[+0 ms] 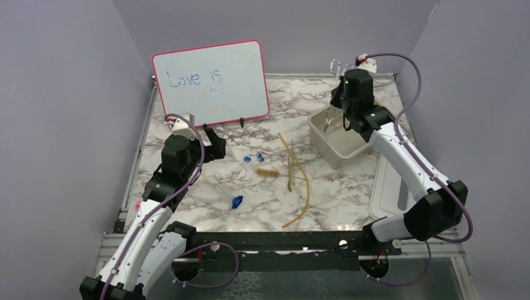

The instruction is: Organize the chemistry lab equipment

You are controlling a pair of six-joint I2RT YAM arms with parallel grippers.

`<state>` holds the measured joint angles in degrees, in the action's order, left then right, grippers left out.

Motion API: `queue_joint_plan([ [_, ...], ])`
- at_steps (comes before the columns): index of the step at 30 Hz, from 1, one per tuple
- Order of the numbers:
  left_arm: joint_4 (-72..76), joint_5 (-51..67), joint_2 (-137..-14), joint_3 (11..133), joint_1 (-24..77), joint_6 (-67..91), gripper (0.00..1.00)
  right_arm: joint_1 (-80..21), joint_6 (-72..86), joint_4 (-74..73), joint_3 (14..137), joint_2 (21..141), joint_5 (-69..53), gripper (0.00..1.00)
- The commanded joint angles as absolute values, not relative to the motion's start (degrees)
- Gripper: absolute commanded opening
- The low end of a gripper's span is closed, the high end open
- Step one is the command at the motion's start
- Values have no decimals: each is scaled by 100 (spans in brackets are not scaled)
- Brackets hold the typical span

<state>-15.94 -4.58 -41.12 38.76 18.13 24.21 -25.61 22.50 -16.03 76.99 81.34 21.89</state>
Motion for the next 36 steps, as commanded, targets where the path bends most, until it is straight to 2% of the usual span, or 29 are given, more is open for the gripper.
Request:
queue_joint_plan([
  [1, -1480, -446, -4026, 3824, 1837, 2430, 99, -1893, 3276, -2343, 7574, 7866, 2908, 1],
  [10, -1459, -407, -4064, 3823, 1838, 2464, 99, -1045, 4483, -2807, 6823, 7838, 3091, 1],
  [17, -1468, -429, -4101, 3831, 1842, 2461, 99, -994, 5092, -2781, 6791, 8481, 3063, 1],
  [25, -1514, -527, -4093, 3826, 1837, 2463, 99, -993, 6086, -3455, 7040, 9293, 3263, 1],
  [36, -1515, -501, -4226, 3867, 1838, 2443, 99, -921, 6441, -3414, 7088, 9994, 3245, 1],
])
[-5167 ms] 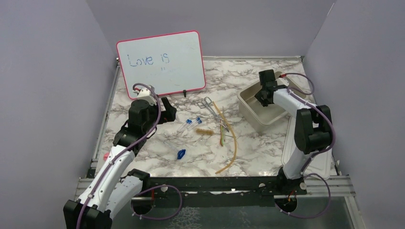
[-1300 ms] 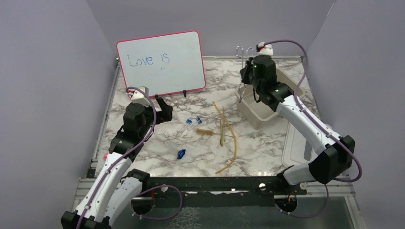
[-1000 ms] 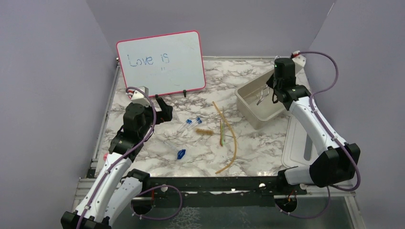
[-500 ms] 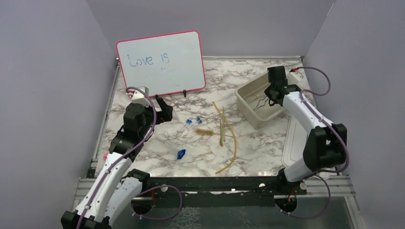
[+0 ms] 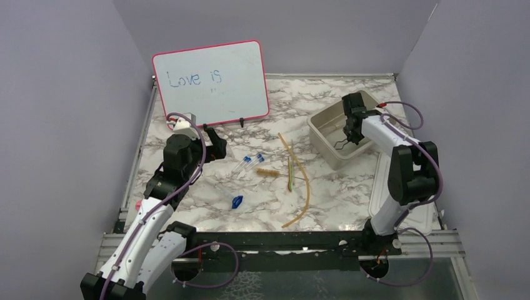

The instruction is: Organize the chemistry lab equipment

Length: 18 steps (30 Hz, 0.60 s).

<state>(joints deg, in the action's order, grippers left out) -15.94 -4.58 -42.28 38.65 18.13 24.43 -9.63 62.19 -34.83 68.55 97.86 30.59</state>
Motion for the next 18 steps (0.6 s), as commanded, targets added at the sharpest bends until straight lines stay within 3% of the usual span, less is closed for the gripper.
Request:
queue_joint_plan([
  [1, -1517, -494, -4218, 3866, 1837, 2443, 99, -908, 6413, -3400, 7149, 10072, 3242, 1],
  [12, -1520, -506, -4208, 3860, 1831, 2442, 99, -854, 6671, -3802, 7470, 10619, 3224, 1],
  [18, -1521, -501, -4203, 3858, 1831, 2443, 99, -850, 6641, -3836, 7541, 10695, 3139, 22],
])
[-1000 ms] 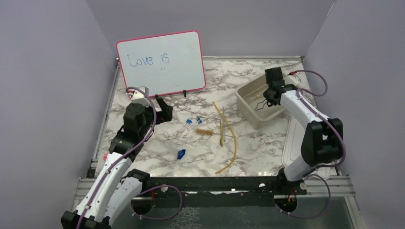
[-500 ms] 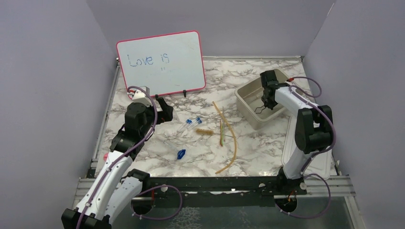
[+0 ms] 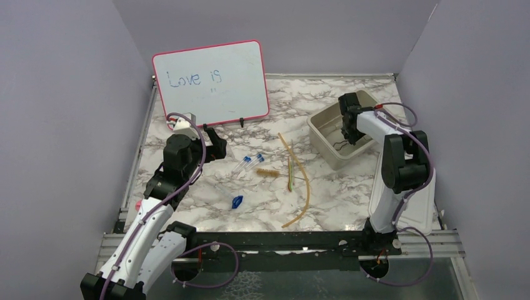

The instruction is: Organize the chemistry lab equipment

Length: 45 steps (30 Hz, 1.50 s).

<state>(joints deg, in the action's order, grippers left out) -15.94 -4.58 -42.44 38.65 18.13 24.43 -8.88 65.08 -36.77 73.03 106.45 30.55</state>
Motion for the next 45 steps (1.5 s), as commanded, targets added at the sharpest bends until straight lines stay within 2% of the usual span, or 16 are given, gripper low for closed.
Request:
queue_joint_plan([
  [1, -1527, -501, -4201, 3863, 1831, 2440, 99, -852, 6599, -3834, 7567, 10661, 3170, 24],
  [10, -1529, -446, -4219, 3868, 1829, 2437, 99, -846, 6126, -3844, 7733, 10046, 3434, 52],
  [13, -1532, -433, -4213, 3877, 1828, 2443, 99, -852, 5814, -3761, 7694, 9642, 3374, 56],
  [16, -1521, -399, -4201, 3876, 1828, 2443, 99, -859, 4906, -3399, 7644, 9203, 2967, 56],
  [23, -1505, -333, -4233, 3885, 1829, 2432, 99, -1319, 2659, -2377, 7511, 8417, 1013, 56],
  [29, -1503, -272, -4188, 3876, 1829, 2391, 99, -2788, 1703, -1875, 7259, 7963, 913, 55],
  [31, -1488, -257, -4154, 3863, 1828, 2374, 99, -3151, 1550, -1969, 7293, 8020, 619, 55],
  [35, -1422, -179, -4105, 3831, 1829, 2351, 99, -3885, 1500, -2294, 7233, 8302, 804, 55],
  [36, -1409, -157, -4099, 3820, 1828, 2343, 99, -4025, 1562, -2376, 7188, 8399, 911, 55],
  [37, -1392, -125, -4105, 3820, 1828, 2339, 99, -4134, 1656, -2453, 7130, 8496, 976, 50],
  [40, -1359, -63, -4144, 3809, 1828, 2346, 99, -4290, 2032, -2550, 6842, 8740, 1118, 22],
  [42, -1337, -19, -4164, 3798, 1828, 2356, 97, -4308, 2289, -2475, 6586, 8865, 1220, 17],
  [45, -1292, -8, -4204, 3778, 1828, 2364, 96, -4329, 2588, -2303, 6296, 9091, 1187, 16],
])
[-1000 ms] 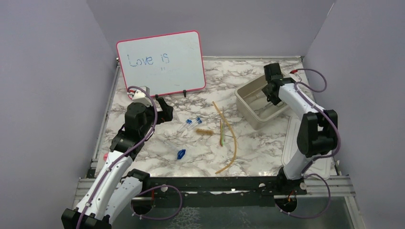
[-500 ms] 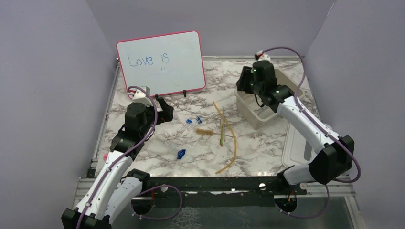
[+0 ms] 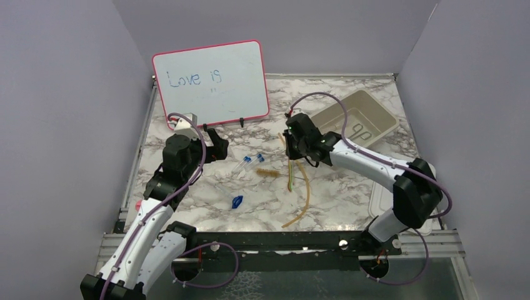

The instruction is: Organize the chemistry lab equipment

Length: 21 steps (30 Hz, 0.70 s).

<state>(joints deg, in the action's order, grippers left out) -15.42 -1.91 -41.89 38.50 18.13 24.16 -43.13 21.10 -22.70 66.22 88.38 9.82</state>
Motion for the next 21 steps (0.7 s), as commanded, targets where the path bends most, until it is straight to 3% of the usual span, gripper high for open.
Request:
queue_joint_plan([
  [1, -1278, 123, -4207, 3774, 1828, 2364, 96, -4329, 2673, -2261, 6241, 9180, 1167, 17],
  [4, -1250, 149, -4252, 3783, 1831, 2364, 96, -4333, 2860, -2217, 6174, 9491, 1076, 21],
  [21, -1254, 55, -4338, 3775, 1829, 2366, 96, -4364, 3111, -2078, 6157, 10330, 837, 20],
])
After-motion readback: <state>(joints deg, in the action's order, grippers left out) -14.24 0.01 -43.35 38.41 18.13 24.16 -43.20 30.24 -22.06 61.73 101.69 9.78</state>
